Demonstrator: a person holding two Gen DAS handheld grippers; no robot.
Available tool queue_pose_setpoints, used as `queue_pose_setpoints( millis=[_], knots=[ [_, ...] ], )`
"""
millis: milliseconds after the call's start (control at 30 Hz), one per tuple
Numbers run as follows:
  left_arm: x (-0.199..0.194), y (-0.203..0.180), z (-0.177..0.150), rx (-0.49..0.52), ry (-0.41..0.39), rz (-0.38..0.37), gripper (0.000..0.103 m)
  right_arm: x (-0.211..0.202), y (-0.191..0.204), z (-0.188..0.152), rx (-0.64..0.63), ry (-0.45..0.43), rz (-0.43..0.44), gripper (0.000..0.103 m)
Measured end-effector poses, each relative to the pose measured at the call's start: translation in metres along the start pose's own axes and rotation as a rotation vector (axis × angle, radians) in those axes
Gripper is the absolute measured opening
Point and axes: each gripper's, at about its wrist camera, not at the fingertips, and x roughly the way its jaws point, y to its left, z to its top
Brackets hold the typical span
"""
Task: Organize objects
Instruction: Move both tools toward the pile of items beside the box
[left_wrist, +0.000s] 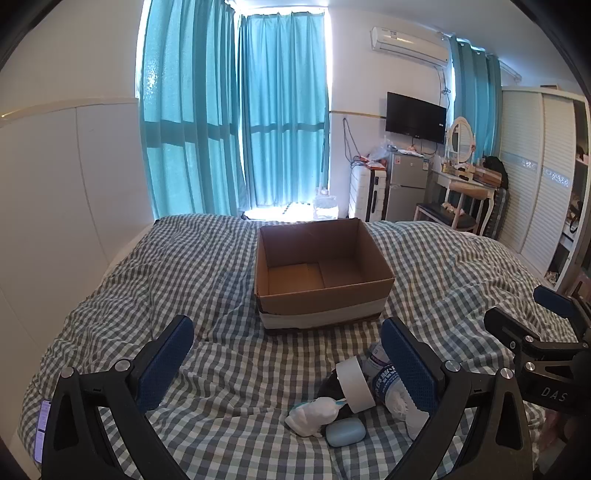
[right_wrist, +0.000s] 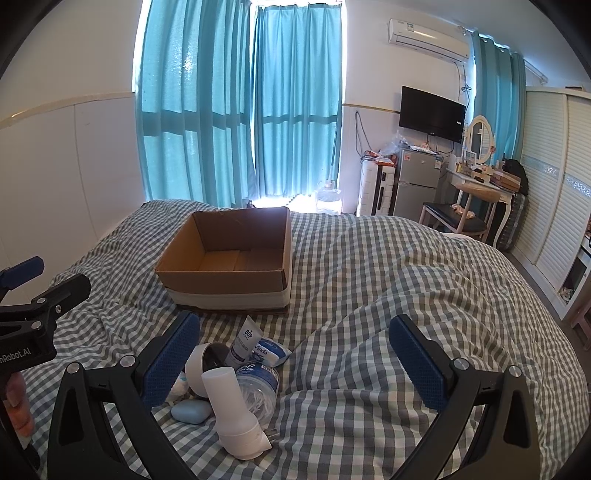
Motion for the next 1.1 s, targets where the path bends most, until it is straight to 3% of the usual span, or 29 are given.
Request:
queue_pose_setpoints(
  millis=[1100],
  knots=[
    [0.0017, -0.0064, 0.0021, 0.002, 0.013, -0.027, 0.103, 0.007, 0.004, -0.0045, -0.013, 0.009, 0.015, 0.103]
  ],
)
